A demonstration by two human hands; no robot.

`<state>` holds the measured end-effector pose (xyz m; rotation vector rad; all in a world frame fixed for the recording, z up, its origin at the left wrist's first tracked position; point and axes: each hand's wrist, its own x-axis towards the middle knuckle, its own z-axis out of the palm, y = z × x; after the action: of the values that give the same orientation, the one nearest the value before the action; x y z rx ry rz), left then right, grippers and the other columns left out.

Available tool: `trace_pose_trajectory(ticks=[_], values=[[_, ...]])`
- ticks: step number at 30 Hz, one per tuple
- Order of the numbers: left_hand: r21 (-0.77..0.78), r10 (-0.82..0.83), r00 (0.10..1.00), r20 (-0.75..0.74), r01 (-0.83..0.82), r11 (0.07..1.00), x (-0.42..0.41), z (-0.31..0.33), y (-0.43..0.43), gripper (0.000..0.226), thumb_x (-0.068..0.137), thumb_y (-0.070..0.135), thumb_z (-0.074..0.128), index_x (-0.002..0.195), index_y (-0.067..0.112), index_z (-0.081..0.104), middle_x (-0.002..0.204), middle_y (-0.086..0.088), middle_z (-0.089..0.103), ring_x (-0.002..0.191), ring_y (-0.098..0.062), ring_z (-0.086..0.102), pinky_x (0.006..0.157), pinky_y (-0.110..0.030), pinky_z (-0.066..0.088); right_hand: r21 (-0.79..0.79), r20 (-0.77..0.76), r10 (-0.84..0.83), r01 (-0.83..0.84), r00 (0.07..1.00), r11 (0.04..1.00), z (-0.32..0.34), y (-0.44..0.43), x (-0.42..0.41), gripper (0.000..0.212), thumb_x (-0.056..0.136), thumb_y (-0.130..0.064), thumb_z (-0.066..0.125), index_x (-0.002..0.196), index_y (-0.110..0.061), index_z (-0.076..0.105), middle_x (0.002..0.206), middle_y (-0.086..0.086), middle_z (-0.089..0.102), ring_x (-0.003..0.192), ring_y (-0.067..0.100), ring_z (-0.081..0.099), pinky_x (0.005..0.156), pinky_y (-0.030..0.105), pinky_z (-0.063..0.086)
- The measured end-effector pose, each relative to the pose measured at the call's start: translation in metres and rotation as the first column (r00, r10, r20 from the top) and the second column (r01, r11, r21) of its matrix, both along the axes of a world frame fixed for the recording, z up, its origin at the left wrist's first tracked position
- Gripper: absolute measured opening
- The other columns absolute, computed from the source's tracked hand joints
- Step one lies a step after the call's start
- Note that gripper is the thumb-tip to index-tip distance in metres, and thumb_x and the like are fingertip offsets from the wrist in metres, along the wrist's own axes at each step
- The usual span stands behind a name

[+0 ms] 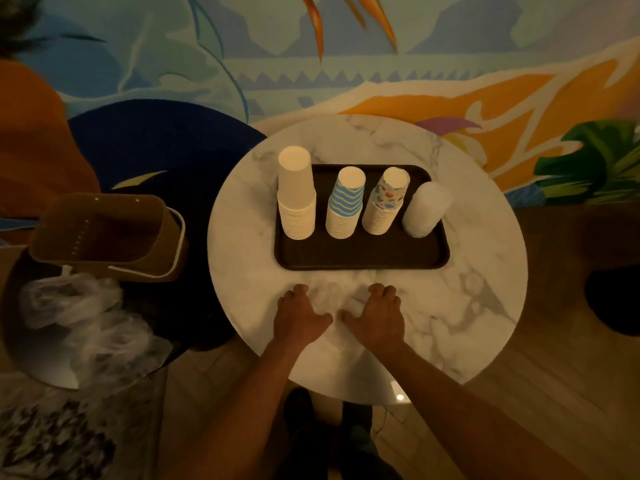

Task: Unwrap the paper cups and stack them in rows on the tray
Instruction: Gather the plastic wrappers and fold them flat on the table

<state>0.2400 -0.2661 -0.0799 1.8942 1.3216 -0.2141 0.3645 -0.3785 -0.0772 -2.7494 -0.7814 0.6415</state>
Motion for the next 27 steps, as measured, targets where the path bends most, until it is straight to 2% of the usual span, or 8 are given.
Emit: trace_pose_trajectory(ticks=[5,9,12,16,18,22,25,27], values=[[0.125,-0.166,0.963,-0.211,0.195,0.973,0.001,0.005,-0.008,0.046,0.088,0.045,0.065,0.128,0.023,0.058,0.133,-0.004,0.061,0.127,-0.030,0.050,0.107,-0.042,0.038,0.047,-0.189,-0.090,0.101,0.978,0.994,-0.002,-0.003,0.002,0.090,0.069,-0.055,0.088,0.137,-0.012,0.046,0.133,0.009,0.049,0.118,0.029,0.060,0.094,0.038,0.054],[-0.019,-0.182,0.970,-0.162,0.182,0.983,0.000,0.010,-0.008,0.053,0.084,0.054,0.062,0.130,0.028,0.061,0.135,-0.004,0.061,0.129,-0.031,0.052,0.111,-0.045,0.040,0.115,-0.478,-0.243,0.334,0.844,0.935,0.000,-0.010,0.008,0.094,0.061,-0.047,0.096,0.136,-0.013,0.052,0.133,0.005,0.059,0.120,0.024,0.060,0.097,0.032,0.051],[-0.240,-0.015,0.999,0.038,0.024,0.971,-0.005,0.015,-0.006,0.067,0.076,0.049,0.076,0.136,0.025,0.061,0.132,-0.001,0.065,0.121,-0.026,0.061,0.103,-0.044,0.051,0.111,-0.613,-0.240,0.382,0.753,0.917,0.007,-0.020,0.010,0.085,0.060,-0.036,0.098,0.132,-0.015,0.057,0.126,0.002,0.060,0.114,0.022,0.061,0.094,0.032,0.053],[-0.436,0.146,0.963,0.227,-0.034,0.899,-0.013,0.034,-0.002,0.038,0.079,0.026,0.084,0.115,0.025,0.071,0.112,0.003,0.074,0.101,-0.014,0.068,0.088,-0.033,0.057,0.146,-0.804,-0.146,0.430,0.576,0.891,0.031,-0.038,0.017,0.052,0.068,-0.013,0.094,0.115,-0.015,0.071,0.111,0.004,0.074,0.093,0.018,0.074,0.078,0.029,0.061],[-0.582,0.194,0.934,0.299,0.018,0.813,-0.020,0.047,0.003,0.033,0.080,0.024,0.085,0.111,0.024,0.073,0.109,0.004,0.077,0.104,-0.016,0.071,0.086,-0.029,0.055,0.156,-0.845,-0.072,0.373,0.530,0.914,0.043,-0.049,0.021,0.047,0.070,-0.013,0.092,0.114,-0.013,0.074,0.108,0.004,0.078,0.094,0.018,0.076,0.081,0.032,0.062],[-0.745,0.322,0.885,0.336,0.041,0.666,-0.027,0.062,0.011,0.046,0.082,0.023,0.084,0.125,0.016,0.069,0.118,-0.006,0.075,0.112,-0.025,0.071,0.102,-0.045,0.054,0.165,-0.881,0.021,0.264,0.473,0.950,0.062,-0.064,0.029,0.041,0.076,-0.011,0.089,0.115,-0.010,0.076,0.113,0.006,0.077,0.106,0.022,0.073,0.091,0.033,0.059],[-0.773,0.438,0.844,0.311,-0.043,0.633,-0.024,0.072,0.012,0.057,0.076,0.024,0.086,0.129,0.016,0.066,0.121,-0.008,0.074,0.112,-0.027,0.071,0.095,-0.043,0.057,0.209,-0.886,0.070,0.259,0.458,0.943,0.071,-0.070,0.027,0.032,0.081,-0.008,0.084,0.112,-0.011,0.078,0.113,0.008,0.076,0.105,0.022,0.073,0.094,0.035,0.057],[-0.825,0.541,0.796,0.272,-0.096,0.557,-0.022,0.078,0.010,0.059,0.072,0.031,0.087,0.127,0.017,0.070,0.123,-0.009,0.073,0.113,-0.029,0.070,0.092,-0.046,0.058,0.238,-0.886,0.075,0.311,0.457,0.920,0.074,-0.071,0.024,0.030,0.082,-0.009,0.083,0.111,-0.011,0.077,0.113,0.009,0.076,0.103,0.022,0.072,0.094,0.037,0.058]])
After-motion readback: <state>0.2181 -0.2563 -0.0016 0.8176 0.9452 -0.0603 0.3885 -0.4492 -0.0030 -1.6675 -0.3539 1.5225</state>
